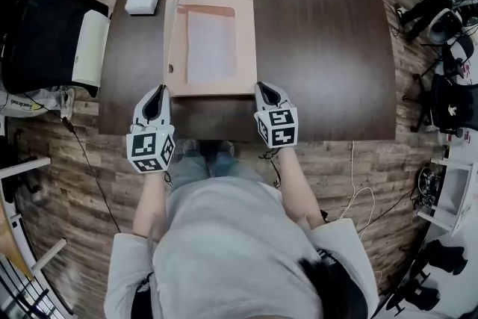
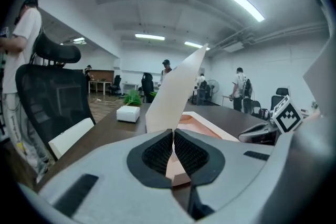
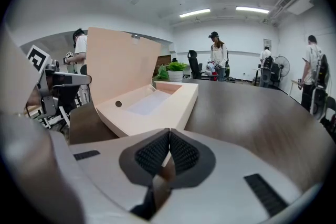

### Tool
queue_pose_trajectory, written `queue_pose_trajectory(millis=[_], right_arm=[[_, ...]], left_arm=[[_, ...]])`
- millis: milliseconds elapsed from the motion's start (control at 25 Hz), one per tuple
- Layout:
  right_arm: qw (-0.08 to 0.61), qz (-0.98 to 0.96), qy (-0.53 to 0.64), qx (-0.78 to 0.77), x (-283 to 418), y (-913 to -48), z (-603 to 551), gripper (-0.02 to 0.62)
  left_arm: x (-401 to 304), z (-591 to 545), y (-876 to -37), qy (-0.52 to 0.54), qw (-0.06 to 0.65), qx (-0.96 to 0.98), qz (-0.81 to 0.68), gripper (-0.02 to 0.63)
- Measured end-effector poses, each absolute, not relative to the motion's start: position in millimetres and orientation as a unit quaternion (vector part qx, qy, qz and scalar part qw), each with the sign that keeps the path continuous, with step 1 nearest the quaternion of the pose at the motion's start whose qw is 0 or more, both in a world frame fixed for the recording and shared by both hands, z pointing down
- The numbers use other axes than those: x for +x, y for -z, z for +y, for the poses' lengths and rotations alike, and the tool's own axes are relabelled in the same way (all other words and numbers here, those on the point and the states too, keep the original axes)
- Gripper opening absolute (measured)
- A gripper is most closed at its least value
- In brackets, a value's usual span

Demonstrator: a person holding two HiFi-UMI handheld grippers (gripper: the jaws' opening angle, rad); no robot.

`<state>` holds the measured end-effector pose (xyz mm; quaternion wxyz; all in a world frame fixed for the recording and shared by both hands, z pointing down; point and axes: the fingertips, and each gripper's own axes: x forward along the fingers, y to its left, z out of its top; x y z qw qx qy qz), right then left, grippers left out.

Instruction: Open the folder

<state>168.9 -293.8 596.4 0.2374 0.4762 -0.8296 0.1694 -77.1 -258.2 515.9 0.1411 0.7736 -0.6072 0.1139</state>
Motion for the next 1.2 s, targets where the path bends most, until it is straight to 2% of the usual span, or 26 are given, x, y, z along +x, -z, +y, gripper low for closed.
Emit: queue_pose_trajectory(millis=[240, 680, 880, 1200], right_arm=[[0.241, -0.825, -0.167, 0.482, 168, -595, -295, 0.015], [0.25, -0.815, -0.163, 0.497, 161, -595, -294, 0.014], [0.246, -0.808, -0.168, 0.509, 160, -591, -296, 0.015], [0.177, -0.811, -0.154, 0.535, 150, -543, -298, 0.015]], left_arm=[[-117, -256, -524, -0.081, 0.191, 0.733, -0.648, 0.011], [-164, -254, -551, -0.081, 0.236, 0.693, -0.676, 0.009], [-157, -258, -544, -0.077, 0.228, 0.707, -0.665, 0.01], [-130, -268, -524, -0.064, 0.205, 0.747, -0.629, 0.019]])
